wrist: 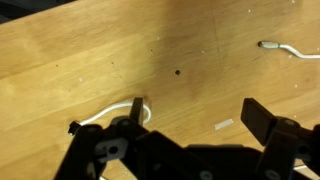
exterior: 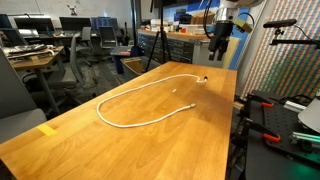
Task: Tie a knot using the white rope on the table
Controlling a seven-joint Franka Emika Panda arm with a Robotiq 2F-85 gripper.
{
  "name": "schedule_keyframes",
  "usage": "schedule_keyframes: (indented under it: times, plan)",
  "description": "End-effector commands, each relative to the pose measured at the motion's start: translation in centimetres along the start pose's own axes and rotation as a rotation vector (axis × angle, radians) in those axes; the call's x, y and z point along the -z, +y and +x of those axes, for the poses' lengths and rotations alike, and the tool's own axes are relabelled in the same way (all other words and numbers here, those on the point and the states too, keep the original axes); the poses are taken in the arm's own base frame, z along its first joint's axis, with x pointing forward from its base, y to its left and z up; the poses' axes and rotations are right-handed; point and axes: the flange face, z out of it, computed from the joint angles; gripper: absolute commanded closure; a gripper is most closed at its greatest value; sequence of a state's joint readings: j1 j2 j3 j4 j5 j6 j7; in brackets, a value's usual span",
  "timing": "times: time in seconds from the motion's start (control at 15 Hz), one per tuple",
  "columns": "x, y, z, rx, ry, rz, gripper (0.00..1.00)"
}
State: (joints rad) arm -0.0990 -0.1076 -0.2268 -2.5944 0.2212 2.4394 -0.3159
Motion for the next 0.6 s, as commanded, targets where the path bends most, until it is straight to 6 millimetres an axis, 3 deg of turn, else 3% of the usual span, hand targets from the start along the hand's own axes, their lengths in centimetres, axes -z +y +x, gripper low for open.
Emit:
schedule_keyframes:
  times: [0.0, 0.2, 0.53]
  plan:
    - [-0.1, 0.1, 0.3, -0.008, 0.002, 0.009, 0.0]
    - [-1.8, -0.4, 0.9, 0.056, 0.076, -0.076, 0.0]
    - [-6.6, 1.0, 1.6, 0.196, 0.166, -0.201, 0.0]
